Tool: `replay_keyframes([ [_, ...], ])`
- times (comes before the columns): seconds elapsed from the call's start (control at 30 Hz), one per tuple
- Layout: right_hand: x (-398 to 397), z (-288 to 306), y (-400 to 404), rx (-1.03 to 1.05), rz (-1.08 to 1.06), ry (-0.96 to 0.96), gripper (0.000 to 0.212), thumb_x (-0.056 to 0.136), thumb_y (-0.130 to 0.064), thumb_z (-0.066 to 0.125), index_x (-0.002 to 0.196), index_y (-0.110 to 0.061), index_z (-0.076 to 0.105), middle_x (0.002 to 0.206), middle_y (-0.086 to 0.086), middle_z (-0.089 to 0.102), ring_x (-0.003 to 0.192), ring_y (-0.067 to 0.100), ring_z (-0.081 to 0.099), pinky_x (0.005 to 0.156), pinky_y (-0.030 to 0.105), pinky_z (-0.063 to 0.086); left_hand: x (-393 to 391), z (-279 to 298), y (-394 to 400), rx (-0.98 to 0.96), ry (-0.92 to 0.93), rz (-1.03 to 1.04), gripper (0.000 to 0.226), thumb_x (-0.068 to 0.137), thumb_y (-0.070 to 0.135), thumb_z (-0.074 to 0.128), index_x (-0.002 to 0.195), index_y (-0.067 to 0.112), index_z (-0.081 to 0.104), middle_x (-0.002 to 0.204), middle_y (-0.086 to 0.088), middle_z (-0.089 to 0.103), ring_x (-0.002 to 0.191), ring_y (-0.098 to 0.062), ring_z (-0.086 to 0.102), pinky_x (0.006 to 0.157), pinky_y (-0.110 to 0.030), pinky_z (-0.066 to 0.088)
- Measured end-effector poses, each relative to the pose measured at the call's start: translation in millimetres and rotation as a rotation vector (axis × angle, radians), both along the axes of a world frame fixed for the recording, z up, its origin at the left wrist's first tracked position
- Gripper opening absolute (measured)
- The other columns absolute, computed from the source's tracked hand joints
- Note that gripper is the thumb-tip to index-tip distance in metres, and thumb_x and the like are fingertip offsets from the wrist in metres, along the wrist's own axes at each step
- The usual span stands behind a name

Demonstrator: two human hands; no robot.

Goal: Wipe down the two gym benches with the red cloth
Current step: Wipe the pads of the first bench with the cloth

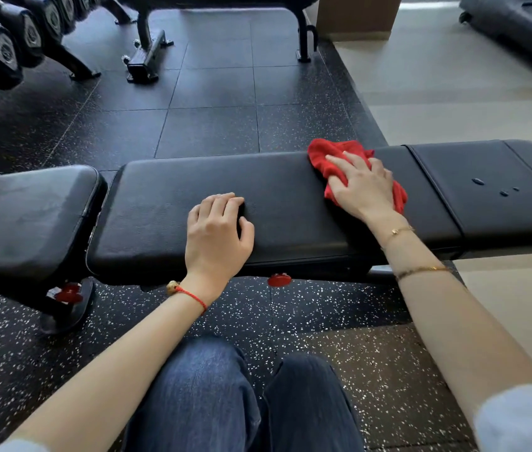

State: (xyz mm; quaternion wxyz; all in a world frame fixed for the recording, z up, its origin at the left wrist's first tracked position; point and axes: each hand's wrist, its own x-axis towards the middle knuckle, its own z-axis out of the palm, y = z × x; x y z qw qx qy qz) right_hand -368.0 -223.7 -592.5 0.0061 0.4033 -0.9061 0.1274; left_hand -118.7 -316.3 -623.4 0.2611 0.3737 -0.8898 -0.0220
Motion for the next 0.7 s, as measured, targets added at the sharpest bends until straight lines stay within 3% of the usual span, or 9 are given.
replay_keyframes([
  [0.17, 39, 4, -36, 0.02, 0.139, 0.004, 0.047, 0.094, -0.045, 0.042, 0.141, -0.048, 0.039, 0.156, -0.01, 0.032, 0.136, 0.031, 0.03, 0.111, 0.042, 0.022, 0, 2, 1, -0.001, 0.003, 0.006, 0.04, 0.089, 0.028, 0.043, 0.118, 0.013, 0.066, 0.124, -0.003, 0.066, 0.118, -0.025, 0.057, 0.104, -0.041, 0.041],
  [0.37, 95, -9, 20, -0.061, 0.386, 0.051, 0.049, 0.09, -0.046, 0.042, 0.139, -0.049, 0.043, 0.151, -0.016, 0.039, 0.134, 0.028, 0.033, 0.111, 0.042, 0.022, 1, 0, 0, -0.005, 0.011, -0.004, 0.039, 0.088, 0.026, 0.046, 0.119, 0.013, 0.066, 0.126, -0.004, 0.066, 0.119, -0.025, 0.057, 0.104, -0.042, 0.042],
  [0.53, 51, -8, 38, -0.067, 0.161, 0.079, 0.047, 0.091, -0.043, 0.048, 0.138, -0.048, 0.045, 0.151, -0.014, 0.04, 0.129, 0.028, 0.038, 0.107, 0.04, 0.027, 2, 0, 1, -0.002, 0.009, -0.009, 0.04, 0.089, 0.026, 0.045, 0.12, 0.012, 0.066, 0.126, -0.004, 0.066, 0.12, -0.025, 0.057, 0.105, -0.041, 0.042],
  [0.7, -4, 2, -4, 0.046, -0.075, -0.008, 0.048, 0.096, -0.044, 0.039, 0.144, -0.044, 0.038, 0.158, -0.004, 0.03, 0.139, 0.036, 0.026, 0.113, 0.046, 0.02, 1, 1, 1, -0.004, -0.002, -0.006, 0.039, 0.089, 0.026, 0.045, 0.119, 0.011, 0.066, 0.124, -0.005, 0.066, 0.119, -0.026, 0.057, 0.103, -0.041, 0.042],
])
